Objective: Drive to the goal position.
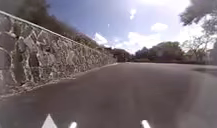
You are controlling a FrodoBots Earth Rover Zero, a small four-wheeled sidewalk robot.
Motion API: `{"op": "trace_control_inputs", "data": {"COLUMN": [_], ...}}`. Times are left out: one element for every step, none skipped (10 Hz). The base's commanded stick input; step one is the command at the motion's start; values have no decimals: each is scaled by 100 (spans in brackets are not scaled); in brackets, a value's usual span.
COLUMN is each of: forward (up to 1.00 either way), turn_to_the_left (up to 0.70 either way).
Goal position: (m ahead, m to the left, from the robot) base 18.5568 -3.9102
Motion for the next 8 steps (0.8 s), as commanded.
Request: {"op": "trace_control_inputs", "data": {"forward": [50, 50, 50, 50, 50, 50, 50, 50], "turn_to_the_left": [-25, -25, -25, -25, -25, -25, -25, -25]}}
